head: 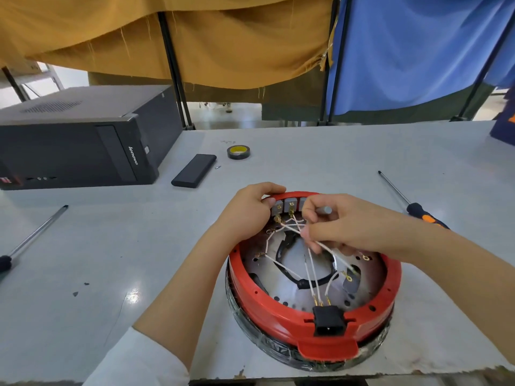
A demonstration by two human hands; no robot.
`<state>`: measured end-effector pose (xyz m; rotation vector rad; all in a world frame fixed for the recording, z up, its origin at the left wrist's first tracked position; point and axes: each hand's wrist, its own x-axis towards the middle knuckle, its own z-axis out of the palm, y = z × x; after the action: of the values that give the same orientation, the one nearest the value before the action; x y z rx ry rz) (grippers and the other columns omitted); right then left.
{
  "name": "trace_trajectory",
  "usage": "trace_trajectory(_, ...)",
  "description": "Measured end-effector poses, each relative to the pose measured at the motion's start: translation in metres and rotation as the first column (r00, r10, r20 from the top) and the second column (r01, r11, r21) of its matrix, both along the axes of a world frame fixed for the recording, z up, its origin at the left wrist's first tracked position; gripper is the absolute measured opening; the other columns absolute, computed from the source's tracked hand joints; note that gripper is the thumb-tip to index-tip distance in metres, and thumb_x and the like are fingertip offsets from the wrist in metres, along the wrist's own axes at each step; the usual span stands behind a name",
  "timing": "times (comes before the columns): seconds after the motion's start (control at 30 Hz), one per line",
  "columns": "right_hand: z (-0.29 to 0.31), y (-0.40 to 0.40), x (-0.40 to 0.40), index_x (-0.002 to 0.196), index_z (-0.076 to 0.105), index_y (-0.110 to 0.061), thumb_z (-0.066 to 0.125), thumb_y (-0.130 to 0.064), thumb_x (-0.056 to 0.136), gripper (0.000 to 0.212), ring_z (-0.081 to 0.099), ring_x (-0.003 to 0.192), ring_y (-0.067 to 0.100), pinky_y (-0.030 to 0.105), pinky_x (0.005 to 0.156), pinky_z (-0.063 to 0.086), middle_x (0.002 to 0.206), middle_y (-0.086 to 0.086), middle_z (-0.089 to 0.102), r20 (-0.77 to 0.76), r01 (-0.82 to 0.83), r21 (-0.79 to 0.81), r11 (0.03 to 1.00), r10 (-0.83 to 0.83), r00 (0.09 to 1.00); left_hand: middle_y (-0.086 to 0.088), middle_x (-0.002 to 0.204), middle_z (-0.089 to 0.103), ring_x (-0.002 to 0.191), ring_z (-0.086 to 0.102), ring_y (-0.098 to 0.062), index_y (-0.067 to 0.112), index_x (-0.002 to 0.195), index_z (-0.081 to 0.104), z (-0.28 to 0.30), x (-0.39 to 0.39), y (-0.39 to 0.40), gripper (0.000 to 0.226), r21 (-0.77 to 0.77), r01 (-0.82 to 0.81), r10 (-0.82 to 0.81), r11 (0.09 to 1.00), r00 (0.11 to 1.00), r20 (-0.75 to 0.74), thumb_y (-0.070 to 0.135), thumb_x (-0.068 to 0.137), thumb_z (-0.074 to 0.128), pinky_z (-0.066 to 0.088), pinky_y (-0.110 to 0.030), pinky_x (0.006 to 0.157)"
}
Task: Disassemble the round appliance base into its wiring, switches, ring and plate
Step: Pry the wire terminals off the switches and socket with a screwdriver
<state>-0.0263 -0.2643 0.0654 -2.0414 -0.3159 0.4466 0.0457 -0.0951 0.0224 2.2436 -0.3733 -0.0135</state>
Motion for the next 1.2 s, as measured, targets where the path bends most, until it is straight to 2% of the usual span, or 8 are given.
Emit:
trace_trajectory(0.13, 0.021, -0.011, 0.008, 0.069, 0.040, -0.021, 0.054, -0.004, 0.085, 0.027, 0.032, 0.045, 0.010, 0.017, 0.038, 0.022, 0.060, 0.004, 0.059, 0.078, 0.047, 0.093, 0.995, -0.054, 0.996, 0.002, 0.120, 0.063, 0.112, 0.054, -0.014, 0.025, 0.120, 0.062, -0.001, 0.001, 0.000, 0.034, -0.001, -0.001, 0.001, 1.000, 1.000, 0.005, 0.010, 0.095, 0.045, 0.038, -0.020, 0.088)
trace_trajectory(0.3, 0.018, -0.017, 0.073, 0.075, 0.040, -0.025, 0.055, -0.015, 0.091, 0.024, 0.046, 0.059, 0.012, 0.019, 0.052, 0.036, 0.066, -0.006, 0.050, 0.483, 0.210, -0.195, 0.958, -0.092, 0.871, 0.005, 0.119, 0.064, 0.111, 0.055, -0.012, 0.030, 0.118, 0.062, -0.006, 0.005, 0.002, 0.034, -0.034, -0.008, 0.007, 0.999, 1.000, -0.017, 0.013, 0.095, 0.044, 0.039, -0.021, 0.094)
trace_trajectory(0.5, -0.025, -0.021, 0.168, 0.081, 0.039, -0.025, 0.061, -0.022, 0.090, 0.024, 0.059, 0.075, 0.011, 0.032, 0.068, 0.044, 0.082, -0.003, 0.056, 0.375, 0.095, -0.511, 0.855, 0.122, 0.919, 0.013, 0.125, 0.059, 0.116, 0.051, -0.004, 0.031, 0.118, 0.062, -0.011, 0.009, 0.001, 0.034, -0.053, 0.011, -0.011, 0.999, 1.000, -0.003, 0.013, 0.095, 0.045, 0.036, -0.016, 0.096)
trace_trajectory(0.67, -0.057, -0.019, 0.202, 0.073, 0.034, -0.031, 0.065, -0.031, 0.084, 0.033, 0.048, 0.070, 0.007, 0.028, 0.056, 0.033, 0.079, -0.013, 0.052, 0.397, 0.116, -0.652, 0.749, 0.208, 0.894, 0.021, 0.119, 0.059, 0.108, 0.051, 0.003, 0.036, 0.115, 0.062, -0.016, 0.013, 0.004, 0.034, -0.087, 0.009, -0.009, 0.996, 1.000, -0.004, 0.015, 0.095, 0.045, 0.032, 0.000, 0.081)
trace_trajectory(0.9, -0.059, -0.021, 0.206, 0.073, 0.037, -0.030, 0.064, -0.040, 0.085, 0.031, 0.048, 0.070, 0.012, 0.028, 0.055, 0.033, 0.075, -0.011, 0.050, 0.438, 0.142, -0.655, 0.742, 0.220, 0.871, 0.021, 0.116, 0.060, 0.103, 0.054, 0.003, 0.037, 0.113, 0.063, -0.016, 0.015, 0.003, 0.033, -0.087, 0.000, -0.001, 0.996, 1.000, -0.013, 0.015, 0.095, 0.046, 0.032, 0.006, 0.073)
trace_trajectory(1.0, -0.047, -0.021, 0.193, 0.086, 0.044, -0.027, 0.054, -0.049, 0.090, 0.025, 0.051, 0.076, 0.014, 0.030, 0.062, 0.038, 0.082, -0.009, 0.053, 0.442, 0.155, -0.635, 0.756, 0.192, 0.876, 0.019, 0.119, 0.060, 0.107, 0.053, 0.001, 0.036, 0.114, 0.063, -0.014, 0.013, 0.003, 0.033, -0.076, -0.003, 0.002, 0.997, 1.000, -0.012, 0.015, 0.095, 0.046, 0.033, 0.002, 0.078)
trace_trajectory(1.1, -0.028, -0.020, 0.166, 0.096, 0.049, -0.025, 0.038, -0.057, 0.093, 0.034, 0.058, 0.080, 0.010, 0.031, 0.071, 0.045, 0.086, -0.010, 0.065, 0.472, 0.174, -0.496, 0.851, 0.096, 0.876, 0.015, 0.122, 0.060, 0.113, 0.053, -0.003, 0.034, 0.116, 0.063, -0.011, 0.010, 0.002, 0.033, -0.063, 0.000, -0.001, 0.998, 1.000, -0.006, 0.013, 0.095, 0.045, 0.036, -0.013, 0.093)
trace_trajectory(1.2, -0.008, -0.016, 0.128, 0.093, 0.057, -0.028, 0.027, -0.068, 0.087, 0.050, 0.059, 0.060, 0.003, 0.025, 0.065, 0.047, 0.067, -0.010, 0.067, 0.527, 0.172, -0.224, 0.959, -0.029, 0.849, 0.011, 0.122, 0.061, 0.115, 0.053, -0.008, 0.032, 0.116, 0.063, -0.009, 0.009, 0.001, 0.034, -0.050, -0.007, 0.007, 0.999, 1.000, -0.002, 0.012, 0.096, 0.045, 0.037, -0.022, 0.100)
